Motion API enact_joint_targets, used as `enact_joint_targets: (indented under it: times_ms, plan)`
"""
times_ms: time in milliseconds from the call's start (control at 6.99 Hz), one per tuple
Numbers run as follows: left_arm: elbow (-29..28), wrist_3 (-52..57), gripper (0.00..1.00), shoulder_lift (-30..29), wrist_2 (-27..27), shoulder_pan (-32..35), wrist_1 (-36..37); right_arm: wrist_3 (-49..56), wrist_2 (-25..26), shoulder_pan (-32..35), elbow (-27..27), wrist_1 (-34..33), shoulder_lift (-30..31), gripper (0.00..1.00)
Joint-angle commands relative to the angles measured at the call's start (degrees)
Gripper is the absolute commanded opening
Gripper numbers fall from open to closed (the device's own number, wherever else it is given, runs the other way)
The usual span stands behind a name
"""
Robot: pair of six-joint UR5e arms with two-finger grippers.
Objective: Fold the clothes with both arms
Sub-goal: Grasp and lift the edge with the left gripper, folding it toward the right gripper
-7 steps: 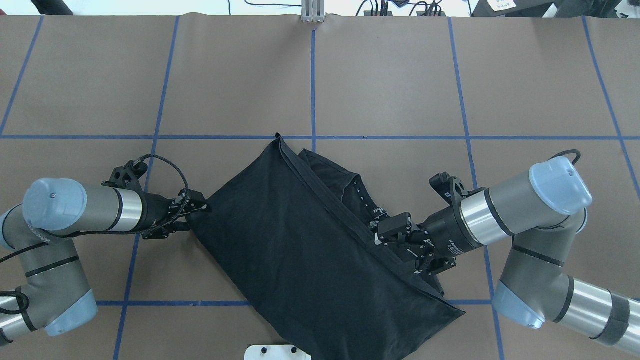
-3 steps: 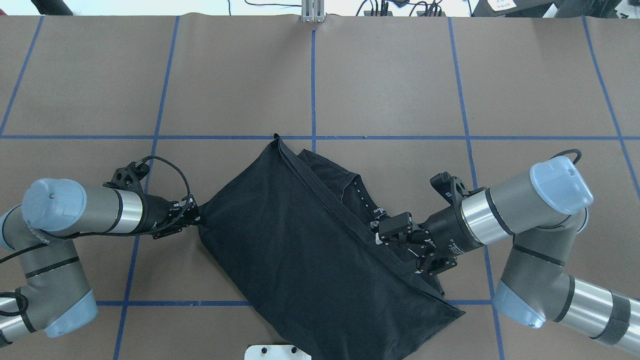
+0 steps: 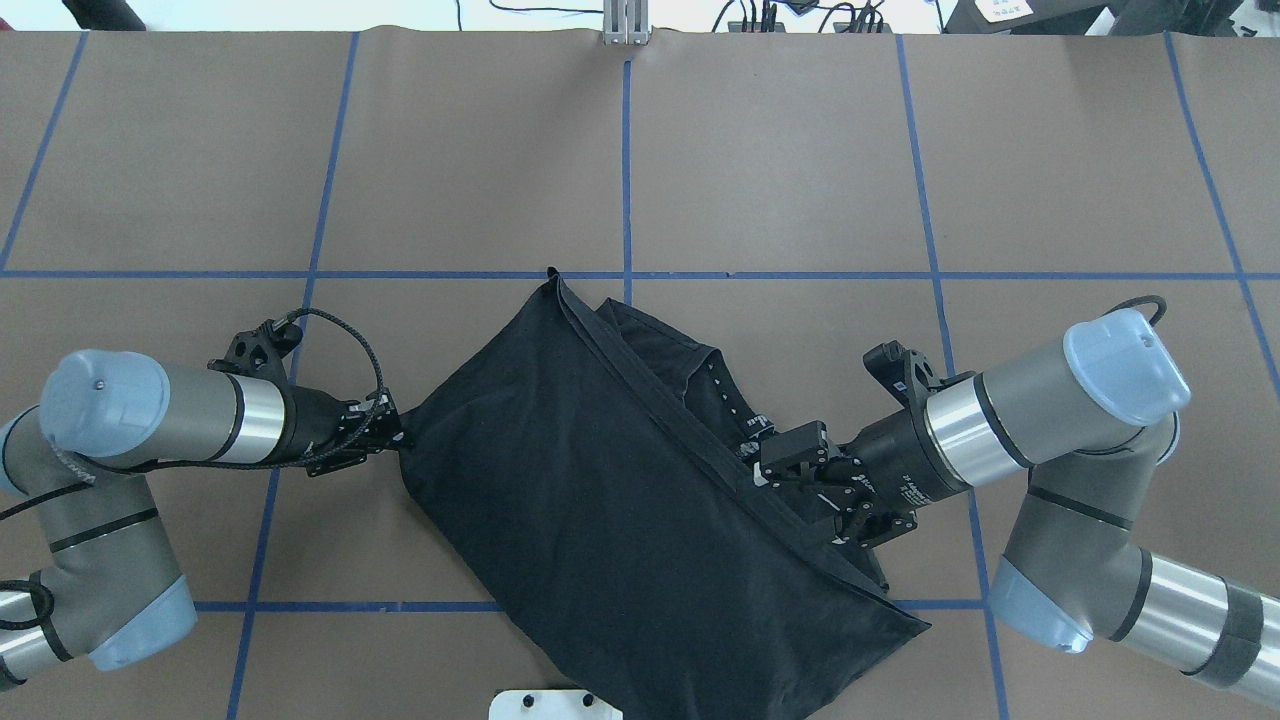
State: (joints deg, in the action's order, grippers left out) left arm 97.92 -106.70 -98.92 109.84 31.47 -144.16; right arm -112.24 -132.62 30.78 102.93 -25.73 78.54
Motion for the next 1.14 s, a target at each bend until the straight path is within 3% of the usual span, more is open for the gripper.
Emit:
enact_joint_targets:
  times_ms: [0,286,429,1002]
  plan:
    - [-0.45,0.09,0.00,-1.53,-1.11,4.28,1.24,0.00,0.17,1.12,0.17,-0.02,0.04,1.00]
    - [-5.07,1.05,0.00,-12.37,-1.55,7.37,9.03,0.00,0.09,2.26,0.08,-0.02,0.12,1.00]
    - [-10.68,1.23,0.00,-18.01,-5.39,7.38,9.42,0.09,0.09,2.87,-0.01,-0.02,0.21,1.00]
    - [-24.05,8.08,0.00,-27.61,-8.06,13.61,7.07,0.00,0.70,3.23,-0.01,-0.02,0.12,1.00]
